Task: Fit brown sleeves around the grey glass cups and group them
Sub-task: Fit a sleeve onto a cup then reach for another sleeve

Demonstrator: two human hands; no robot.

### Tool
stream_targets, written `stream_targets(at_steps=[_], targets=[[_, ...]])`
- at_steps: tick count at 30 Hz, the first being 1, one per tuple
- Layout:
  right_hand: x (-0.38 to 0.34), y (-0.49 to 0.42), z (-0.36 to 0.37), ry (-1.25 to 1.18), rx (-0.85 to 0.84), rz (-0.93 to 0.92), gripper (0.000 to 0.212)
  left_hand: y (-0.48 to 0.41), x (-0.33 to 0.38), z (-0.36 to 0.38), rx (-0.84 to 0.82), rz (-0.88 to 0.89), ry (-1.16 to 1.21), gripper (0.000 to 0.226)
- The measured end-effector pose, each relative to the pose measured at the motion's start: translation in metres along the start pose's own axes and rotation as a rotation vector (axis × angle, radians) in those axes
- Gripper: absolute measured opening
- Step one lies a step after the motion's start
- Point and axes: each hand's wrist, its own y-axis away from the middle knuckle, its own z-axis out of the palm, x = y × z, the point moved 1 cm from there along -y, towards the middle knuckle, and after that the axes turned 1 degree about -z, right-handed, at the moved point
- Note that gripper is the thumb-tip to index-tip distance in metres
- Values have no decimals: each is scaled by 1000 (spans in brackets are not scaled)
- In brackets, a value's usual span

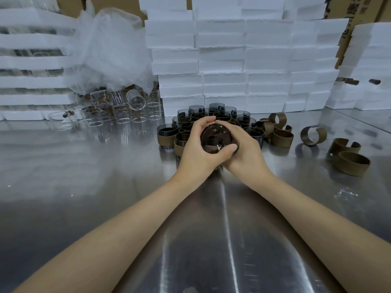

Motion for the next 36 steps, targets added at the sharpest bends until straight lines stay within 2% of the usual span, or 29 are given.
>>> stream_targets(at_steps=[8,14,16,19,22,25,29,33,36], targets=[[-5,-1,1,-164,-15,100,64,1,-3,-3,16,35,4,62],[-3,1,-1,-233,-27,195,62,2,-2,-5,-43,60,-28,57],[-6,3,-2,-267,11,184,65,2,-1,-5,-42,69,-19,52],[-12,2,-1,-428,62,169,70,3,2,-4,-64,96,-13,56],[-18,1,4,-620,-29,274,59,5,7,-3,-75,177,-36,72],[-19,2,8,-875,-185,535,62,5,7,-4,-82,218,-128,73],[-16,5,10,-1088,-354,621,62,3,2,-8,-85,197,-164,64],[-10,7,12,-1177,-371,740,65,4,2,-8,-127,92,-127,66],[-10,5,10,-1178,-431,768,69,3,2,-8,-90,53,-176,57]])
